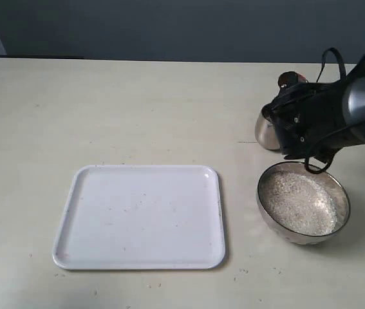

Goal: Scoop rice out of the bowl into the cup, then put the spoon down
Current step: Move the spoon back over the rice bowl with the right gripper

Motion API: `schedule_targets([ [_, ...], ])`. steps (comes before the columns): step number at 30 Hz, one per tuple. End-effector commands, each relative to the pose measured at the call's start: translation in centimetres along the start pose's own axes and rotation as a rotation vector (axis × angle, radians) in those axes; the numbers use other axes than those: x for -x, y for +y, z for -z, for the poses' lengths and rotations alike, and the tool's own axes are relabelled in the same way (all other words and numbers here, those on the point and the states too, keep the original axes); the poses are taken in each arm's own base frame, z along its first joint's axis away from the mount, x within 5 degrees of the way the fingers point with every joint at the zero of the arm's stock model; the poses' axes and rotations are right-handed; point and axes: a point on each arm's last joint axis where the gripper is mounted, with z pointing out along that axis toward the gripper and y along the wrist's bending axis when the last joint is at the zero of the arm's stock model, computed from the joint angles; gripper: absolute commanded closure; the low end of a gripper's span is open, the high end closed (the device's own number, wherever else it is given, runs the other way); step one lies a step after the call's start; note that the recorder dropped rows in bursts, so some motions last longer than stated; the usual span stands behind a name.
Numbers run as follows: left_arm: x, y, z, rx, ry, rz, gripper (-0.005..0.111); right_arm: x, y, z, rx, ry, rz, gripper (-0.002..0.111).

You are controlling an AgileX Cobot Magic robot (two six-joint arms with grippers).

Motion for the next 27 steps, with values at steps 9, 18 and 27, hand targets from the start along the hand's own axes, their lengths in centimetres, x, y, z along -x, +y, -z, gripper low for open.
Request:
schedule_targets([
  [9, 0.2, -0.1, 0.05, -0.013, -0.018, -0.001, 0.106, 0.16, 1.14, -0.74, -0.03, 0.025, 0.016, 0.109],
  [18, 0.2, -0.1, 0.05, -0.013, -0.018, -0.001, 0.106, -0.05, 0.8, -0.72, -0.066, 0.05, 0.049, 0.109],
  [27, 0.2, -0.1, 0.05, -0.013, -0.018, -0.001, 0.106, 0.32, 1.31, 0.12, -0.054, 0.033, 0.056, 0.109],
])
